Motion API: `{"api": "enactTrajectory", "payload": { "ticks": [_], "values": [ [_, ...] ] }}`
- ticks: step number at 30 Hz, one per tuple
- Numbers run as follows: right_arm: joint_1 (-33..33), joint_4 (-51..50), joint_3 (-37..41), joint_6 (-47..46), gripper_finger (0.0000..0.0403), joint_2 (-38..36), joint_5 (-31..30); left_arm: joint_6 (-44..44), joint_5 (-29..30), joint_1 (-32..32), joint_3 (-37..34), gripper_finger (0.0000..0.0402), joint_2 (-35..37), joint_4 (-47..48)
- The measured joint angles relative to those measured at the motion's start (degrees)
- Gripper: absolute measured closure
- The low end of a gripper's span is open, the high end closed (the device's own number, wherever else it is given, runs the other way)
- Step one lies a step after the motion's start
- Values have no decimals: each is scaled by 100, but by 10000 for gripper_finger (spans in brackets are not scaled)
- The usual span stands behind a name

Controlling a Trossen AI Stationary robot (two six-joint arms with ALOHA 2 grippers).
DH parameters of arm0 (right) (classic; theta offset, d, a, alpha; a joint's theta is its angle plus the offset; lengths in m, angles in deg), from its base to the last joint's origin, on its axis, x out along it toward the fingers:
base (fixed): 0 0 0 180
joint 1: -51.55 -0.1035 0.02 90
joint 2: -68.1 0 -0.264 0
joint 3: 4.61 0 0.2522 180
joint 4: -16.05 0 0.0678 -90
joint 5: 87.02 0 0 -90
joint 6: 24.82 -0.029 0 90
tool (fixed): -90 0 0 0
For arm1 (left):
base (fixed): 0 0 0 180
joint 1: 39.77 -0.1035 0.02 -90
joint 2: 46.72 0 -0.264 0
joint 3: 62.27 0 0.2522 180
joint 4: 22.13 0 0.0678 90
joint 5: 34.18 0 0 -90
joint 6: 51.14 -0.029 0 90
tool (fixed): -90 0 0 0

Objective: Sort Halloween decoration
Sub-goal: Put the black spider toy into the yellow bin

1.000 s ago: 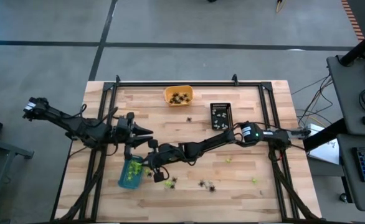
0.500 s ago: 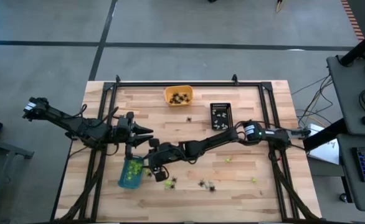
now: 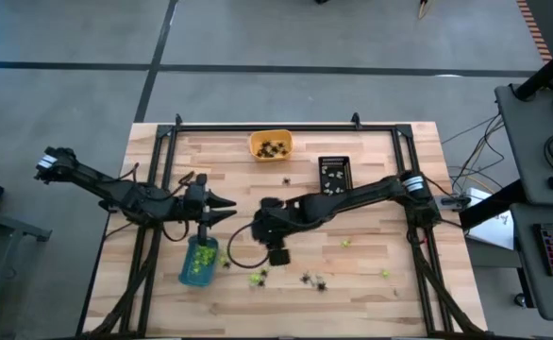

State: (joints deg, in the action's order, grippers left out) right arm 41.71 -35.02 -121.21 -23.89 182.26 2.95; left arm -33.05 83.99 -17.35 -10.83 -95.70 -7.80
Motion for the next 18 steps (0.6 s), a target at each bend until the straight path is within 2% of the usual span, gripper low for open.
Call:
{"api": "enactTrajectory", "payload": {
  "ticks": [5,9,12,18],
  "values": [
    [-7,-1545,155,-292,282,-351,-4,0,246,0,0,313,-321,-115],
    [-13,-2299,427,-389,285,-555,-4,2,291,-8,0,313,-703,-347],
    [-15,-2253,855,-393,284,-841,-74,-72,289,-11,0,314,-1116,-672],
    [3,-1264,2305,-676,293,-1893,-906,-456,277,-135,0,325,-2053,-1124]
  ]
}}
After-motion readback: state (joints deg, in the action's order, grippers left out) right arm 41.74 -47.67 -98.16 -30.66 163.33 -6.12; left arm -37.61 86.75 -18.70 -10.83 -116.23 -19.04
